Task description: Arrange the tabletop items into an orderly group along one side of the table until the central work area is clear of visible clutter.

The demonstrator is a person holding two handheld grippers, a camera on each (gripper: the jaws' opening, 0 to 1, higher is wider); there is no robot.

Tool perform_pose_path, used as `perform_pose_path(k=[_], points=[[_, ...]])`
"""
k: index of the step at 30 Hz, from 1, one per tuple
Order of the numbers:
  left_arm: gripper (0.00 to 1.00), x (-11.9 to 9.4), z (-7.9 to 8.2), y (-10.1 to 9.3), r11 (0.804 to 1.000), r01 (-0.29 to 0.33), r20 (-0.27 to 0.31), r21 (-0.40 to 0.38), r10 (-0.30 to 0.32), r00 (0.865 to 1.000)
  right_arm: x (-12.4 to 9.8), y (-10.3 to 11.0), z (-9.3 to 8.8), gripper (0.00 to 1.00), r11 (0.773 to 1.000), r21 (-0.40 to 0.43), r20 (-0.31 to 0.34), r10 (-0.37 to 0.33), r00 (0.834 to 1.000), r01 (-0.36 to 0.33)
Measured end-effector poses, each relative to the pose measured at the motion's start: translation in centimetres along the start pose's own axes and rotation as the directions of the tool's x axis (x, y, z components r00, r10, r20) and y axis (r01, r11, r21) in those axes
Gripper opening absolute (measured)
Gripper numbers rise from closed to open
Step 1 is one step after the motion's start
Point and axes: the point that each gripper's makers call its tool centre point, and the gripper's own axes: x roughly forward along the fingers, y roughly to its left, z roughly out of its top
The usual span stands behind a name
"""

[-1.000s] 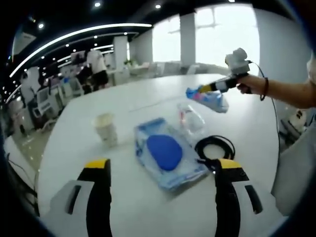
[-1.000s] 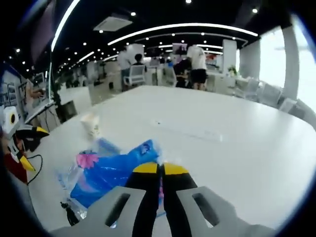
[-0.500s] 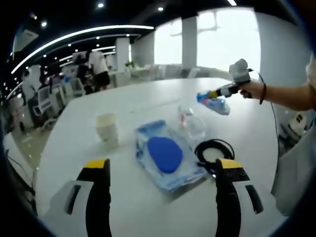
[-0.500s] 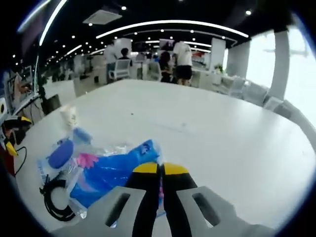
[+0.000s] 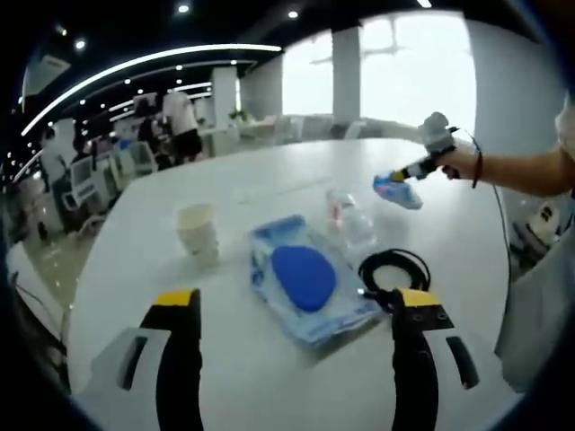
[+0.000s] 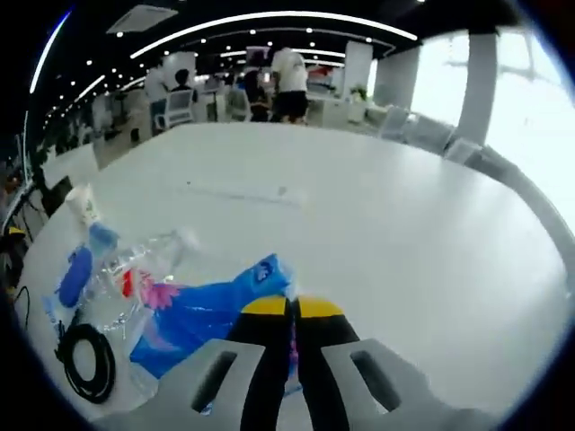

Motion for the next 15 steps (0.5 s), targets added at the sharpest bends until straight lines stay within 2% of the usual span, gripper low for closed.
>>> perform_pose_path(k=[6, 13, 15], points=[[0.85, 0.0, 0.0, -0.1, 1.000, 0.004, 0.005, 0.004, -0.004, 1.000, 0.6, -0.6, -0.4, 0.01, 0.996, 0.067, -0.024, -0.049, 0.999, 0.050], [0.85, 0.1, -0.1, -0.1, 1.000, 0.004, -0.004, 0.012, -0.004, 1.000, 1.4, -0.8, -0.8, 0.03, 0.991, 0.085, -0.062, -0.102, 0.993, 0.107], [0.85, 0.0, -0.2, -0.1, 1.000, 0.003, -0.008, 0.015, -0.002, 1.000, 1.5, -0.8, -0.9, 0.06, 0.990, 0.092, -0.066, -0.103, 0.993, 0.109]])
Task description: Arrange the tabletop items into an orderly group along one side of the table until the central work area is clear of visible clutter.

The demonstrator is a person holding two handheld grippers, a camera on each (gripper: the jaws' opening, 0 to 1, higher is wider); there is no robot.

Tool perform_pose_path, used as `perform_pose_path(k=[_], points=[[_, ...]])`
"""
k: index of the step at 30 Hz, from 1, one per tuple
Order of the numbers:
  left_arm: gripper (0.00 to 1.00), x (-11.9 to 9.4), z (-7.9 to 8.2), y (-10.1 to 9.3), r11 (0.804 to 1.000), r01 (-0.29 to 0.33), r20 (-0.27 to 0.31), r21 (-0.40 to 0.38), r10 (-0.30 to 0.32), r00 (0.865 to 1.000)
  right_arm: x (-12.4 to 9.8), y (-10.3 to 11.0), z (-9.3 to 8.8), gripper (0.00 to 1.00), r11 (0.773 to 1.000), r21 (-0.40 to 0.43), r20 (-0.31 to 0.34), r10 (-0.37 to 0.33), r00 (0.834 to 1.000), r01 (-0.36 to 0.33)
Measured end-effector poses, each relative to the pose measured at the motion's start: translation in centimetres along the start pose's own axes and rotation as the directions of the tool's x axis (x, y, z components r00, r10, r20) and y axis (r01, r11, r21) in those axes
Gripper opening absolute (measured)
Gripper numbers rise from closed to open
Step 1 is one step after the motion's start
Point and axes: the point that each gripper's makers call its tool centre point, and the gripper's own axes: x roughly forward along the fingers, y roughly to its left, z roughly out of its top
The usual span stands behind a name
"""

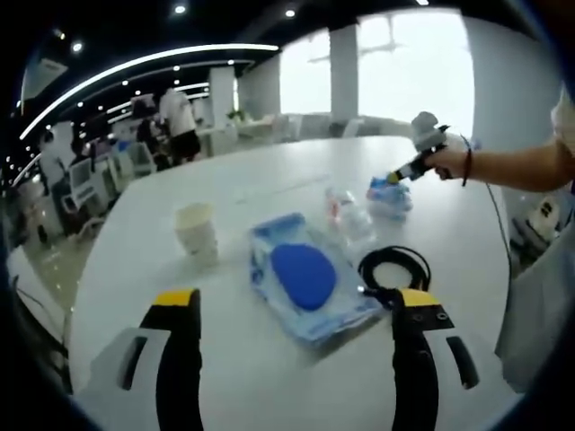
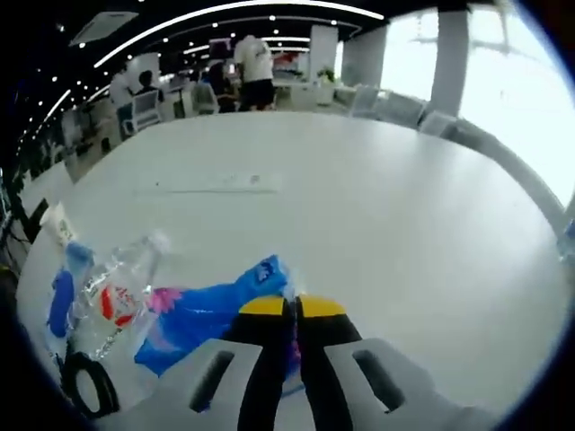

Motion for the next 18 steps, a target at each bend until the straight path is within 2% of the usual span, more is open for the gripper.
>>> perform_pose_path(k=[5, 10, 14, 15, 18], points=[[0.85, 0.0, -0.1, 0.2, 1.000, -0.006, -0.003, 0.000, 0.006, 1.000, -0.1, 0.0, 0.2, 0.33, 1.000, 0.027, 0.009, -0.004, 1.000, 0.004], [0.85, 0.0, -0.1, 0.2, 1.000, -0.006, -0.006, 0.007, 0.006, 1.000, -0.5, 0.8, 0.7, 0.44, 0.998, 0.036, 0.036, 0.056, 0.998, -0.057], [0.85, 0.0, -0.1, 0.0, 1.000, -0.003, -0.004, 0.010, 0.003, 1.000, -0.8, 1.6, 1.2, 0.54, 0.994, 0.004, 0.060, 0.109, 0.992, -0.110], [0.85, 0.0, -0.1, 0.0, 1.000, -0.002, -0.005, 0.012, 0.002, 1.000, -0.9, 2.2, 1.6, 0.56, 0.989, -0.023, 0.086, 0.147, 0.985, -0.146], [0.85, 0.0, 0.0, 0.0, 1.000, -0.007, -0.008, 0.028, 0.007, 1.000, -1.3, 3.0, 2.3, 0.65, 0.979, -0.068, 0.134, 0.201, 0.970, -0.193]])
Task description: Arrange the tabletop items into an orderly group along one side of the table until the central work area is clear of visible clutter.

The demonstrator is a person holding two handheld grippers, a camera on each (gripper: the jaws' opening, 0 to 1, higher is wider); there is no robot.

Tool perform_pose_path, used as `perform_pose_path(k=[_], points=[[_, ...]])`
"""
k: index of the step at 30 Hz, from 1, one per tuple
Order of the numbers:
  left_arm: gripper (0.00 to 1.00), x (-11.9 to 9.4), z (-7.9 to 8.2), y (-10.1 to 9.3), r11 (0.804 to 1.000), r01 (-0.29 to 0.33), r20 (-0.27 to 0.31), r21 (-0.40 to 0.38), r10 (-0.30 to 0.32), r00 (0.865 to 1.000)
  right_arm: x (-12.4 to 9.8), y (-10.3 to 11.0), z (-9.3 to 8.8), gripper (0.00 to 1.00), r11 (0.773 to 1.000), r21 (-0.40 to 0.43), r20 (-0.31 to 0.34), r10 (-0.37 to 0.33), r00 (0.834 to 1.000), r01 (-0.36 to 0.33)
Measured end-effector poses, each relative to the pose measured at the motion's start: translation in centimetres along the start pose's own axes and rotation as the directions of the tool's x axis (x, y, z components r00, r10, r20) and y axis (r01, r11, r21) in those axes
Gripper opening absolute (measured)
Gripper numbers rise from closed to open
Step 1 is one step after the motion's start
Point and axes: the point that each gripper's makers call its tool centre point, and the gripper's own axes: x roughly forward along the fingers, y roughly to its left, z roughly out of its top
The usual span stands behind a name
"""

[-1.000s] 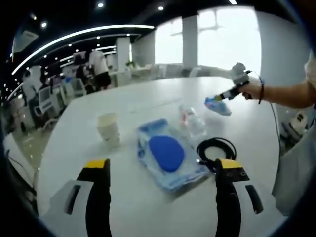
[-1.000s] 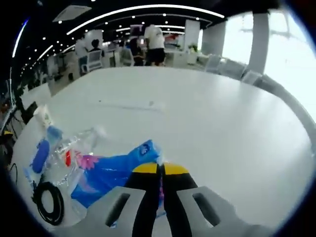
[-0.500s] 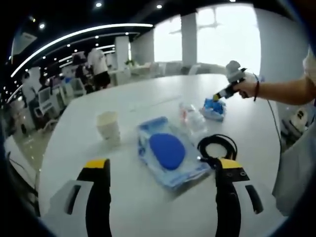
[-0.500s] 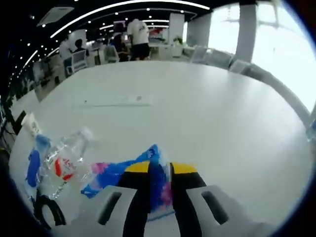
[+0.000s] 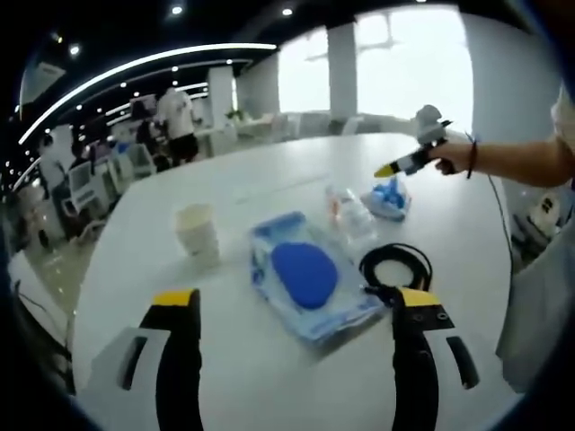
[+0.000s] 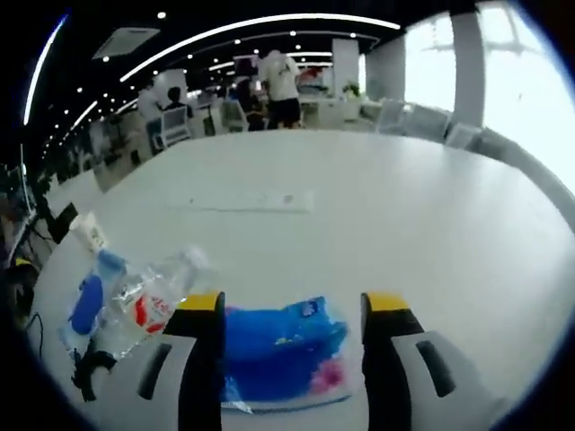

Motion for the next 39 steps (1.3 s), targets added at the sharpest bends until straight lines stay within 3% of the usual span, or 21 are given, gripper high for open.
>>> perform_pose_path(k=[5, 17, 24, 27, 29, 32, 34, 39], points=[[0.85, 0.0, 0.1, 0.0, 1.000, 0.000, 0.001, 0.009, 0.000, 1.000, -0.1, 0.6, 0.2, 0.82, 0.995, -0.084, 0.034, 0.060, 0.998, -0.057], [0.84, -0.3, 0.1, 0.8, 1.000, -0.025, 0.004, -0.005, 0.025, 1.000, -0.1, 0.3, -1.7, 0.82, 0.985, -0.079, 0.047, 0.155, 0.987, -0.151], [0.83, -0.2, -0.3, 1.1, 0.999, -0.032, -0.009, -0.010, 0.032, 0.999, 0.2, 0.2, -2.4, 0.62, 0.976, -0.160, 0.068, 0.159, 0.985, -0.147], [0.83, -0.2, -0.2, 1.2, 0.999, -0.035, -0.005, -0.013, 0.035, 0.999, 0.4, -0.4, -3.0, 0.49, 0.975, -0.192, 0.055, 0.124, 0.991, -0.112], [0.83, -0.2, -0.3, 1.2, 0.999, -0.038, -0.008, -0.013, 0.038, 0.999, 0.4, -0.5, -2.9, 0.42, 0.979, -0.176, 0.064, 0.121, 0.991, -0.108], [0.83, -0.2, -0.4, 1.3, 0.999, -0.040, -0.011, -0.012, 0.040, 0.999, 0.5, -0.7, -3.3, 0.38, 0.982, -0.158, 0.059, 0.113, 0.992, -0.103], [0.83, -0.2, -0.3, 1.3, 0.999, -0.040, -0.010, -0.013, 0.040, 0.999, 0.8, -0.9, -4.2, 0.35, 0.980, -0.175, 0.020, 0.100, 0.995, -0.095], [0.83, -0.3, -0.4, 1.3, 0.999, -0.043, -0.011, -0.017, 0.043, 0.999, 0.9, -1.0, -4.7, 0.26, 0.971, -0.229, 0.023, 0.081, 0.996, -0.074]])
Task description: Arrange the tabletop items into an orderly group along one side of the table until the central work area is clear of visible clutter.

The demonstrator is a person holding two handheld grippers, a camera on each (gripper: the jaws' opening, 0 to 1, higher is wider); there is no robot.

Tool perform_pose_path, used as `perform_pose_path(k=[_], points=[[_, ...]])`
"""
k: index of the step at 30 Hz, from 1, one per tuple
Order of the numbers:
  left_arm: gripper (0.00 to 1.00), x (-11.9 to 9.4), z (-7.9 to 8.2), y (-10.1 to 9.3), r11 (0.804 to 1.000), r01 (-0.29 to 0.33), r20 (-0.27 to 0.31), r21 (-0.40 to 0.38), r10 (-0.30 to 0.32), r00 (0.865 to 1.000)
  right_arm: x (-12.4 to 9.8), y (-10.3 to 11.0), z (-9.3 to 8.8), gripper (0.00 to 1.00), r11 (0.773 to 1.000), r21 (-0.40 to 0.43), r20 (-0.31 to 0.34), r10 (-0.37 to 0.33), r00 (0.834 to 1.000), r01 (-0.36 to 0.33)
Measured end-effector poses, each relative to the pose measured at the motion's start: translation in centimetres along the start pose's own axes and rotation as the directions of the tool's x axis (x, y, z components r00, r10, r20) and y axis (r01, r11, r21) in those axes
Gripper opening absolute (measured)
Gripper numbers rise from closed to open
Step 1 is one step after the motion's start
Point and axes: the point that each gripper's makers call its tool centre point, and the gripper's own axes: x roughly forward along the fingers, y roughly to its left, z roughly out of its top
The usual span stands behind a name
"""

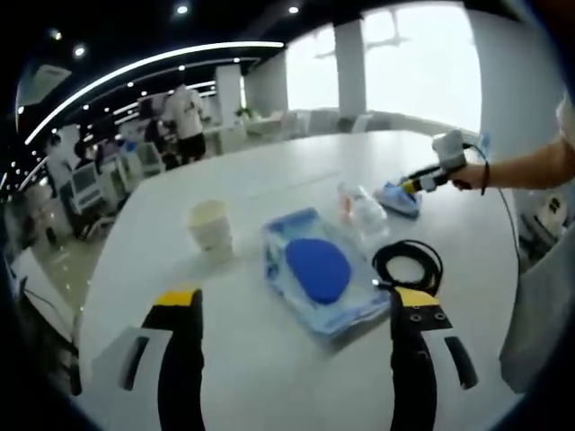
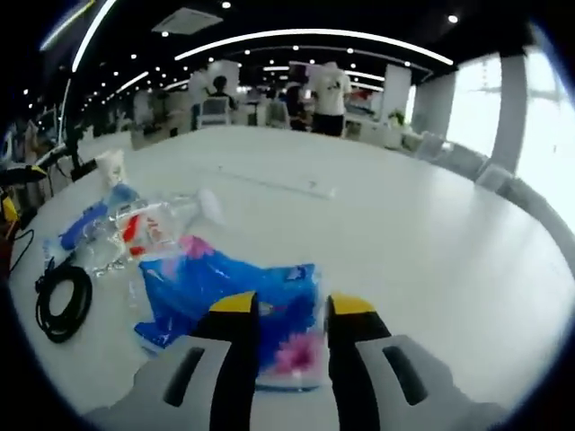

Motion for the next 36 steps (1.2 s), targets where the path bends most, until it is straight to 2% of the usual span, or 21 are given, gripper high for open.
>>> perform_pose_path(k=[2, 5, 10, 19, 24, 26, 29, 30, 31, 33, 34, 36], points=[[0.83, 0.0, 0.0, 0.0, 1.000, 0.000, 0.000, -0.003, 0.000, 1.000, 0.0, -0.2, -0.2, 0.20, 0.999, -0.042, -0.022, -0.013, 1.000, 0.012], [0.82, 0.0, 0.0, 0.0, 1.000, 0.000, 0.002, -0.003, 0.000, 1.000, 0.1, -0.1, -0.4, 0.11, 0.999, -0.051, -0.034, -0.021, 0.999, 0.019], [0.82, 0.0, 0.0, -0.1, 1.000, 0.002, 0.000, -0.004, -0.002, 1.000, 0.2, -0.1, -0.9, 0.05, 0.996, -0.076, -0.065, -0.048, 0.997, 0.043], [0.83, 0.0, 0.1, -0.2, 1.000, 0.006, 0.004, 0.003, -0.006, 1.000, 0.1, -0.9, -0.2, 0.02, 0.993, -0.055, -0.080, -0.112, 0.990, 0.108], [0.83, 0.1, 0.1, -0.4, 1.000, 0.011, 0.005, 0.009, -0.011, 1.000, 0.0, -1.9, 1.2, 0.02, 0.984, 0.021, -0.059, -0.173, 0.983, 0.175], [0.82, 0.1, 0.1, -0.4, 1.000, 0.012, 0.003, 0.010, -0.012, 1.000, -0.1, -2.5, 1.6, 0.02, 0.975, 0.055, -0.060, -0.213, 0.975, 0.217], [0.82, 0.1, 0.2, -0.5, 1.000, 0.014, 0.004, 0.010, -0.014, 1.000, -0.3, -3.8, 2.1, 0.01, 0.947, 0.124, -0.077, -0.289, 0.954, 0.297], [0.82, 0.1, 0.2, -0.5, 1.000, 0.015, 0.004, 0.009, -0.015, 1.000, -0.3, -4.0, 2.1, 0.01, 0.946, 0.117, -0.077, -0.295, 0.952, 0.303], [0.82, 0.1, 0.1, -0.5, 1.000, 0.016, 0.003, 0.009, -0.016, 1.000, -0.3, -4.5, 2.3, 0.01, 0.941, 0.080, -0.090, -0.321, 0.943, 0.328], [0.83, 0.2, 0.1, -0.6, 1.000, 0.017, 0.002, 0.013, -0.017, 1.000, -0.3, -4.8, 2.3, 0.02, 0.930, 0.106, -0.101, -0.341, 0.935, 0.351], [0.83, 0.2, 0.2, -0.6, 1.000, 0.018, 0.001, 0.014, -0.018, 1.000, -0.2, -5.0, 2.1, 0.02, 0.919, 0.150, -0.118, -0.351, 0.929, 0.366], [0.83, 0.2, 0.2, -0.7, 1.000, 0.022, 0.003, 0.014, -0.022, 1.000, -0.1, -5.5, 2.0, 0.02, 0.906, 0.163, -0.133, -0.371, 0.919, 0.390]])
